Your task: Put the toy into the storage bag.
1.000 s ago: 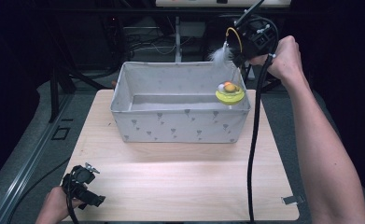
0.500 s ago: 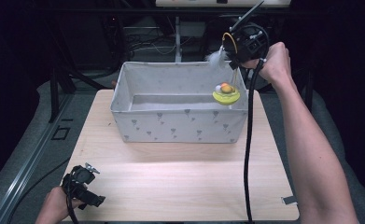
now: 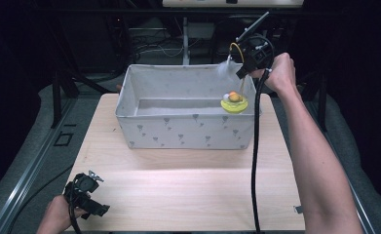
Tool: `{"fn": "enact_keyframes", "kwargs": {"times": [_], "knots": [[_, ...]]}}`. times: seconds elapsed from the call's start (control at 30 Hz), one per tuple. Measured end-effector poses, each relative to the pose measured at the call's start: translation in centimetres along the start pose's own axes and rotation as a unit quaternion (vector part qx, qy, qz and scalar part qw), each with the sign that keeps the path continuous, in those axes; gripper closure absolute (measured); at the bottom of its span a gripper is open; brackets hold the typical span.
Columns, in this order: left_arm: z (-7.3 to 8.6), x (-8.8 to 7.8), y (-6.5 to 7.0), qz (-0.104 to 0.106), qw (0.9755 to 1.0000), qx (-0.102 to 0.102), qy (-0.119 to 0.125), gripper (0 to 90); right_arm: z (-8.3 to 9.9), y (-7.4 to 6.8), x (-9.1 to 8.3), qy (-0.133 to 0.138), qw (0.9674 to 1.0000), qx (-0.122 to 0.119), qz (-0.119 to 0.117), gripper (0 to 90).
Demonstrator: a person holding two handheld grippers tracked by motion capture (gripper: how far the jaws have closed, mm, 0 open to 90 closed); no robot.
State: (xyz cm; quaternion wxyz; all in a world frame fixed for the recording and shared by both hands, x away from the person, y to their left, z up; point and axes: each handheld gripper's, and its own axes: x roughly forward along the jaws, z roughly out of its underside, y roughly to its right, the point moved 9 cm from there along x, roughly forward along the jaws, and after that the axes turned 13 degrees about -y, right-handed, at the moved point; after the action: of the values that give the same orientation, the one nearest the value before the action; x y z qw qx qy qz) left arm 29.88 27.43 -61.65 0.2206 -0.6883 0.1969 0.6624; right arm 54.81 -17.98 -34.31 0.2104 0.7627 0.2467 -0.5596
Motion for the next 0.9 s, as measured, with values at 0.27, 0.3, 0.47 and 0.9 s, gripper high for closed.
{"fn": "enact_keyframes", "kwargs": {"times": [0.27, 0.3, 0.47, 0.9], "knots": [[-0.1, 0.0, 0.0, 0.001, 1.0000, 0.000, 0.000, 1.0, 0.2, 0.0, 1.8, -0.006, 1.0000, 0.001, -0.006, 88.0], [-0.1, 0.0, 0.0, 0.001, 1.0000, 0.000, 0.000, 0.9, 0.2, 0.0, 1.8, -0.006, 1.0000, 0.001, -0.006, 88.0], [-0.1, 0.1, 0.1, 0.001, 1.0000, 0.001, 0.000, 0.9, 0.7, 0.0, 3.1, -0.016, 0.9998, 0.001, -0.013, 88.0], [0.0, 0.1, 0.1, 0.002, 1.0000, 0.002, -0.002, 0.9, 2.3, 0.3, 5.3, -0.038, 0.9991, 0.001, -0.019, 88.0]]}}
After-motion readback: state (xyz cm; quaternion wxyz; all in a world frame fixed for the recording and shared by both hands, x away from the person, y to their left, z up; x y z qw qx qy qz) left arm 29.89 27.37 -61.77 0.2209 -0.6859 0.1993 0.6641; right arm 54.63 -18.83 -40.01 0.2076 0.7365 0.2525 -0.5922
